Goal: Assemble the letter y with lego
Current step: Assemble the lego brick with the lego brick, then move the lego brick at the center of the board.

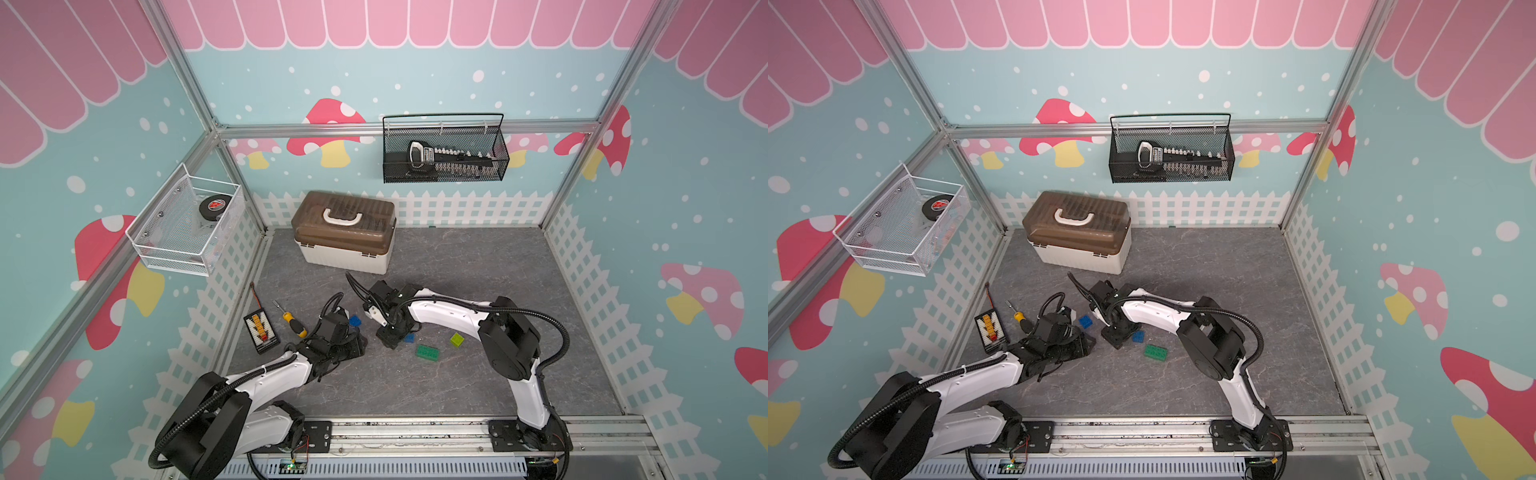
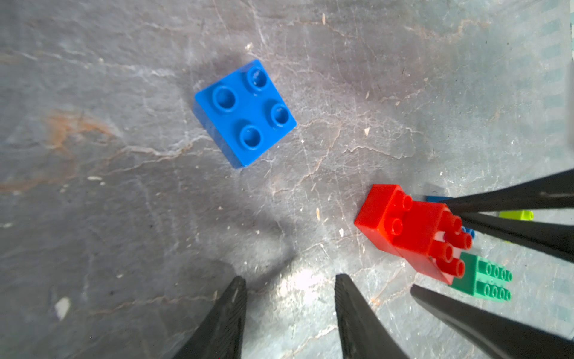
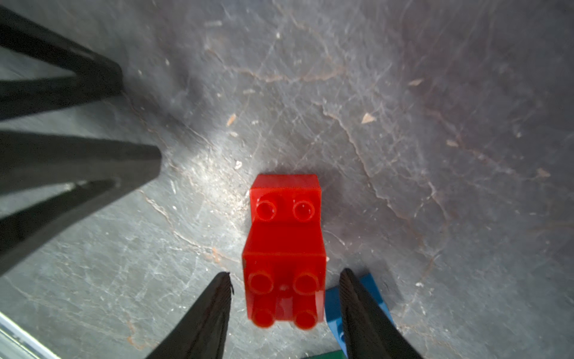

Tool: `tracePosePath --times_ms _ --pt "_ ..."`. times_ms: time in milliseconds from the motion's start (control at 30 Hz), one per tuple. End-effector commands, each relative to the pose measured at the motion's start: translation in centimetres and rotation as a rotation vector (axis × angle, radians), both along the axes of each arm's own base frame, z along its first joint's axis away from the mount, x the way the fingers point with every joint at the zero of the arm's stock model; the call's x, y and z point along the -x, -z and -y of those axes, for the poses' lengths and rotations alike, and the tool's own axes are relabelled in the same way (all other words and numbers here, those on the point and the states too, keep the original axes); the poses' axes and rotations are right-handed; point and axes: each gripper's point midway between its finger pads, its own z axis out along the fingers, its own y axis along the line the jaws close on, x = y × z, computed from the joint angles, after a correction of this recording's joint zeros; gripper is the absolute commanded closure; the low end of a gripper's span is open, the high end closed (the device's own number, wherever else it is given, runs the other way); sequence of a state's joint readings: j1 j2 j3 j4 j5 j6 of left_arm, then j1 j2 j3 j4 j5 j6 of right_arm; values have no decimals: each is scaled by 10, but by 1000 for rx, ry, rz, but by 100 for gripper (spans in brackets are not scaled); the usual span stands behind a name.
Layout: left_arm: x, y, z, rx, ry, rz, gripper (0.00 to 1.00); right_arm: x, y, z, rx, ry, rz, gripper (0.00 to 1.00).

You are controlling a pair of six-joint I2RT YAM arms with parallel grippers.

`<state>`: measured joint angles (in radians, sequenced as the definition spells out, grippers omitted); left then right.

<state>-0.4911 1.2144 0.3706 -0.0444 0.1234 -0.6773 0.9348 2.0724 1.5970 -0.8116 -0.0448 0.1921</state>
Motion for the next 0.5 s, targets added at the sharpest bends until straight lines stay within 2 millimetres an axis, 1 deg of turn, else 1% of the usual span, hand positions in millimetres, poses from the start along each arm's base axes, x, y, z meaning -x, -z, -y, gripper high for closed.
tracePosePath --times_ms 0,267,467 --pt "4 5 -8 -13 -35 -18 52 -7 -7 -9 -43 16 5 44" --pt "6 2 -10 -16 -37 -14 52 -8 -1 -12 -52 25 -13 53" --pt "7 5 -12 -20 -41 -19 52 -8 9 -12 -35 23 -24 64"
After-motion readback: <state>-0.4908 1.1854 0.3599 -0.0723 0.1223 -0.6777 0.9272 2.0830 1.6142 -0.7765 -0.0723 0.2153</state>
